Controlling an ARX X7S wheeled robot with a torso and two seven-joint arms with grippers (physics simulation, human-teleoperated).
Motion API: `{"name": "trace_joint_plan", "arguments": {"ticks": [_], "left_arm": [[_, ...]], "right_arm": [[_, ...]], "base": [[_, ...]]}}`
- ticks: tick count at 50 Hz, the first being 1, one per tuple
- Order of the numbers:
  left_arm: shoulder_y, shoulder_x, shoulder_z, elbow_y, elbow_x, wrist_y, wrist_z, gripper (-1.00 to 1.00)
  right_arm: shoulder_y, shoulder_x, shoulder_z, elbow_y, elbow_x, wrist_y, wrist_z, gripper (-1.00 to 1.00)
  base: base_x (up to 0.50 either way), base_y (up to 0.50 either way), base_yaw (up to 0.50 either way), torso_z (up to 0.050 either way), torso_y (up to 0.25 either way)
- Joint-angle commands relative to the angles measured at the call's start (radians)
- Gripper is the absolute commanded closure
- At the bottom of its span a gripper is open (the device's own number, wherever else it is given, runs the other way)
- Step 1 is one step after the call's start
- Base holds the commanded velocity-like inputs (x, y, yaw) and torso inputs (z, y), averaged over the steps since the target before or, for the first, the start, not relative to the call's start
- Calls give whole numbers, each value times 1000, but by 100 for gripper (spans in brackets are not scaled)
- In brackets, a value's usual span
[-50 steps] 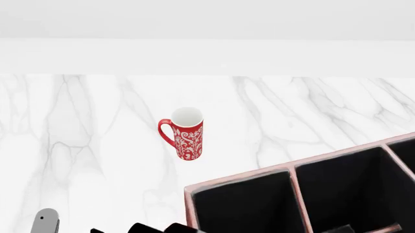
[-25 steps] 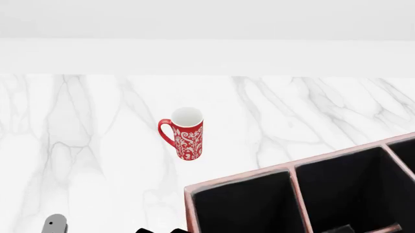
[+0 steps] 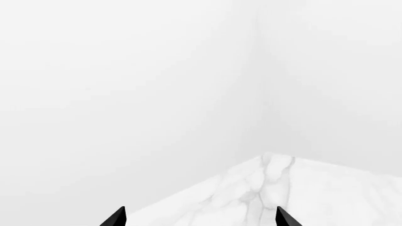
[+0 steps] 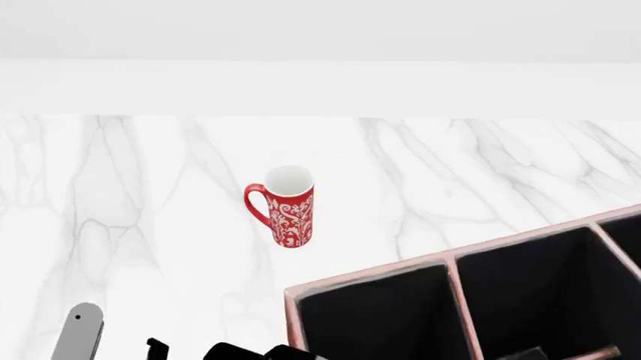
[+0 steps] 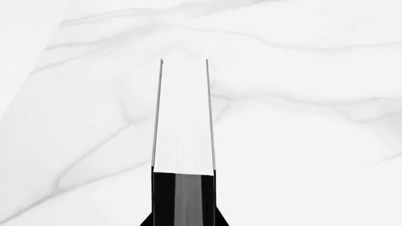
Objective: Pick up the book and place it in the right compartment of the caddy.
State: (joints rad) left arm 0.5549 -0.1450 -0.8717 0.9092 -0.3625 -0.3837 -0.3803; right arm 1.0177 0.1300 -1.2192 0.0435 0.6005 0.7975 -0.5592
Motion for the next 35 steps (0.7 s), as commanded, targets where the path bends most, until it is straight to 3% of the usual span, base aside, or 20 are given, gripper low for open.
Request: {"name": "trace_joint_plan", "arguments": {"ticks": [1,12,22,35], "left_arm": [[5,0,-1,0,-4,6,-1,-100],[4,-9,6,8,-4,-1,-7,-100],[2,-17,3,10,-14,-10,-12,-100],[10,-10,6,-3,-11,10,-6,-100]], "right_arm": [[31,24,94,-119,53,34,73,100],[70,50,149,-222,96,109,141,100],[162,57,336,-291,291,312,236,100],[220,74,434,-264,340,354,287,100]], "base": [[0,0,0,0,9],[0,0,0,0,0],[0,0,0,0,1],[0,0,0,0,1]]}}
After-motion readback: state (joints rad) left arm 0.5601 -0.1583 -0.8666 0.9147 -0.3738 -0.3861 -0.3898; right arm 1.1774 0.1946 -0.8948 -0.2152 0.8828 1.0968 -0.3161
